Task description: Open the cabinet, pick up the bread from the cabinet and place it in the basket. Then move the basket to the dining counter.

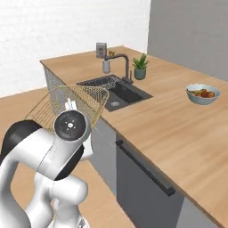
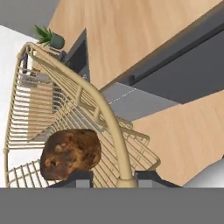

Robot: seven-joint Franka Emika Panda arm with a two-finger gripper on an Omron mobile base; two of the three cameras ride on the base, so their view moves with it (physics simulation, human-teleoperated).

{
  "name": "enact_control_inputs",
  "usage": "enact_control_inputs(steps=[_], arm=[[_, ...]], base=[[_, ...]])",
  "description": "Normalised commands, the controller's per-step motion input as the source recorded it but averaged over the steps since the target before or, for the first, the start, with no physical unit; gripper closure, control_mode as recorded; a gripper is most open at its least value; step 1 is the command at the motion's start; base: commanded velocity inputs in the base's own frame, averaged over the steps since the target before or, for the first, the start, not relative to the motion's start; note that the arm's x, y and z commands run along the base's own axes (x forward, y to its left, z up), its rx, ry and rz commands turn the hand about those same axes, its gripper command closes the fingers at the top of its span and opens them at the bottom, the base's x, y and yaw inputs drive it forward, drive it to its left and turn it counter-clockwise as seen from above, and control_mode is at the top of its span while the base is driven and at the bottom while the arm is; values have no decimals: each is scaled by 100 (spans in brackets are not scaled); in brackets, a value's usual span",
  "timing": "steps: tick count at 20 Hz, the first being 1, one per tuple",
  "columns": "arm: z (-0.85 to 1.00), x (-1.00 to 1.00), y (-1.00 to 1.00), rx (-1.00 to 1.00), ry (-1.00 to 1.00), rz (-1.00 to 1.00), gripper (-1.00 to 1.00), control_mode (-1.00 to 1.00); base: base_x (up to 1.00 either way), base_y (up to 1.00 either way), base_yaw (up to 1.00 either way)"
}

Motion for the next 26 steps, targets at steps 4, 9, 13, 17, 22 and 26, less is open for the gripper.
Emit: enact_control_inputs(steps=[4, 9, 13, 17, 22, 26], arm=[[0, 0, 0, 0, 0, 0, 100, 100], [0, 0, 0, 0, 0, 0, 100, 100], [0, 0, 0, 0, 0, 0, 100, 100], [0, 0, 0, 0, 0, 0, 100, 100], [-45, 68, 0, -2, 0, -31, 100, -100], [-74, 100, 0, -3, 0, -17, 100, -100]], base=[[55, 4, -78], [100, 6, -37], [90, -1, -29], [41, 0, -39], [0, 0, 0], [0, 0, 0]])
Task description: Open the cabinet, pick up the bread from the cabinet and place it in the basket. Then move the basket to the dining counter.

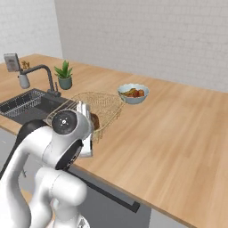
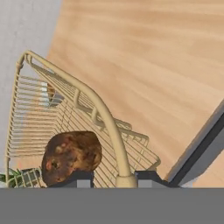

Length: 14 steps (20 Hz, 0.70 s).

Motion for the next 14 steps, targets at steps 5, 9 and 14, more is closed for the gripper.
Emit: enact_control_inputs(steps=[5, 9, 14], arm=[[-70, 100, -33, 0, 0, -1, 100, -100], [-58, 88, -46, 0, 1, 2, 100, -100], [-44, 45, -17, 0, 9, 1, 100, -100]], base=[[0, 0, 0], [0, 0, 0], [0, 0, 0]])
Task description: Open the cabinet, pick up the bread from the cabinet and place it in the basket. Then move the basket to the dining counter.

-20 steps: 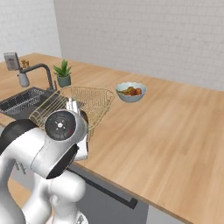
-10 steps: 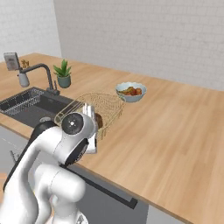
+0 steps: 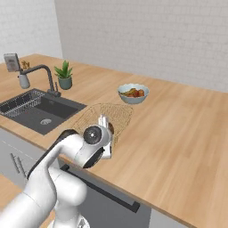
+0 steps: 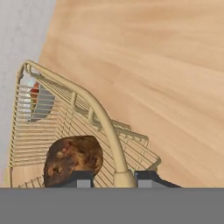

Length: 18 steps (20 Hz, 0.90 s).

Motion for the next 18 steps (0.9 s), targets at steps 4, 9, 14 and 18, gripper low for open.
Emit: enact_control_inputs(steps=[4, 9, 14, 18], arm=[[-47, 34, -3, 0, 18, 0, 100, -100], [-69, 55, 0, 0, 20, 0, 100, -100], [-82, 49, 0, -1, 11, 0, 100, -100], [-60, 40, -3, 0, 3, 0, -100, -100]], base=[[0, 0, 0], [0, 0, 0], [0, 0, 0], [0, 0, 0]])
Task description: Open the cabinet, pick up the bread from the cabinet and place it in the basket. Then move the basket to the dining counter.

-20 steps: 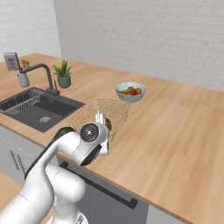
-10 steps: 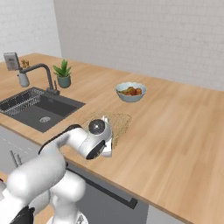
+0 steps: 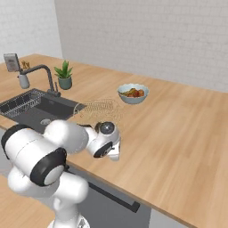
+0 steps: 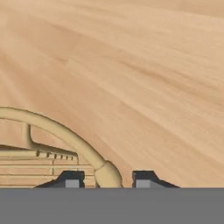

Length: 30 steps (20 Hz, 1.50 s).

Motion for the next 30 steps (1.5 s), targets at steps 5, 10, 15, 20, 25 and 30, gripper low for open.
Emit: enact_control_inputs(steps=[5, 10, 15, 20, 25, 30], arm=[[15, 3, 0, 0, 0, 0, -100, -100], [62, -20, 0, 0, 0, 0, -100, -100], [92, -45, 0, 0, -11, 4, -100, -100], [100, -79, 1, -1, -9, 18, -100, -100], [100, -98, 5, -4, 0, 35, -100, -100], [100, -95, 29, -6, 0, 38, -100, -100]], base=[[0, 0, 0], [0, 0, 0], [0, 0, 0], [0, 0, 0], [0, 0, 0], [0, 0, 0]])
